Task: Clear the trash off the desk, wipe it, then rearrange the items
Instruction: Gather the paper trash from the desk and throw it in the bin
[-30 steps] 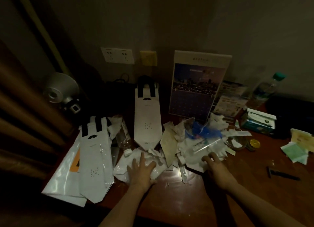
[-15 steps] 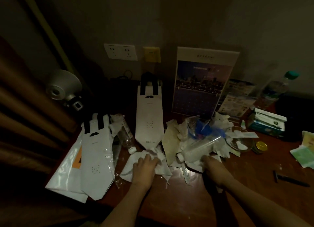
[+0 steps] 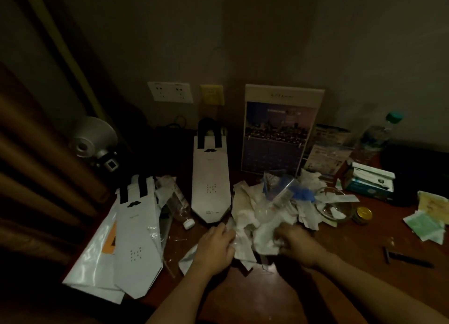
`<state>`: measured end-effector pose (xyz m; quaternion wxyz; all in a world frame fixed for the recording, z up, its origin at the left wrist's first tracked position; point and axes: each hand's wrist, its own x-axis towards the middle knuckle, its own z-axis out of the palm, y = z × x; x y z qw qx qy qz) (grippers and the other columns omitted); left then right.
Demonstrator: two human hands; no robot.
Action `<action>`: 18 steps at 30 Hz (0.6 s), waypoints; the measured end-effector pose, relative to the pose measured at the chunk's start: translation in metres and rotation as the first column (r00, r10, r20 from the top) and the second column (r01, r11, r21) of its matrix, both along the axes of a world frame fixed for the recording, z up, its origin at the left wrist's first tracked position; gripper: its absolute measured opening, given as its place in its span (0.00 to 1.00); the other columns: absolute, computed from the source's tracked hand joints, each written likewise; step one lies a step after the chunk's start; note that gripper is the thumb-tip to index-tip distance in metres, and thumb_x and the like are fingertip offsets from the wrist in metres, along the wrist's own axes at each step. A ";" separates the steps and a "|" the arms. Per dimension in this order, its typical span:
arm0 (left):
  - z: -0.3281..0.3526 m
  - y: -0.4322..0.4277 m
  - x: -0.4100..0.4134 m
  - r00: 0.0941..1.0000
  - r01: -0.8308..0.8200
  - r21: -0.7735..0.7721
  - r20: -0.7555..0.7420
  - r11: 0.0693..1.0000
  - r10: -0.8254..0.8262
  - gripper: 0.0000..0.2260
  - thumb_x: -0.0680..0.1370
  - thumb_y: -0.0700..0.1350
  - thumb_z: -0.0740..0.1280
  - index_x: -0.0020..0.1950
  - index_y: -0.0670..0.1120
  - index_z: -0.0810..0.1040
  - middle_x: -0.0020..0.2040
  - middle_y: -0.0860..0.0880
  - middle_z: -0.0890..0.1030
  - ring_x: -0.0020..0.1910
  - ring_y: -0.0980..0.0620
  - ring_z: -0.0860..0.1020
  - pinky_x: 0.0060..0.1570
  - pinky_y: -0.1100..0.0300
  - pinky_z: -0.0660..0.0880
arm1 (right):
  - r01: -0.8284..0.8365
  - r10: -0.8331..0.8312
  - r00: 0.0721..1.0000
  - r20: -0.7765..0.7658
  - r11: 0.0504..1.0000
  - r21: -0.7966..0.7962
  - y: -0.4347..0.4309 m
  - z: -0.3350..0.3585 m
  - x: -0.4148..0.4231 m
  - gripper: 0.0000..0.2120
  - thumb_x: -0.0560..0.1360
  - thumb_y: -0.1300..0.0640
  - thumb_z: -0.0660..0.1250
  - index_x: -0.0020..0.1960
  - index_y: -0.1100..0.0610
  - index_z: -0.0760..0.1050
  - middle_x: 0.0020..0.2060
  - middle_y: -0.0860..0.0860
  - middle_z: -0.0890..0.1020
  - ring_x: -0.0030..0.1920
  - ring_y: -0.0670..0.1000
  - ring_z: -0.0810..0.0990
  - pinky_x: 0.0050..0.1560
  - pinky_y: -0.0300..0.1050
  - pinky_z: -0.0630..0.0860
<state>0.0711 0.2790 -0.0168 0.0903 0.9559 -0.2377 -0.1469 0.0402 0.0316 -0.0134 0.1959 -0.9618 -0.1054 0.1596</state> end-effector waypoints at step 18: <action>-0.030 -0.030 0.040 0.906 -0.018 0.175 -0.414 0.984 0.091 0.34 0.78 0.54 0.65 0.77 0.65 0.47 0.79 0.45 0.43 0.74 0.38 0.55 0.71 0.49 0.59 | -0.237 0.185 0.957 -0.223 0.943 -0.233 0.027 -0.037 -0.001 0.26 0.77 0.56 0.63 0.72 0.49 0.60 0.60 0.56 0.71 0.59 0.58 0.73 0.58 0.48 0.70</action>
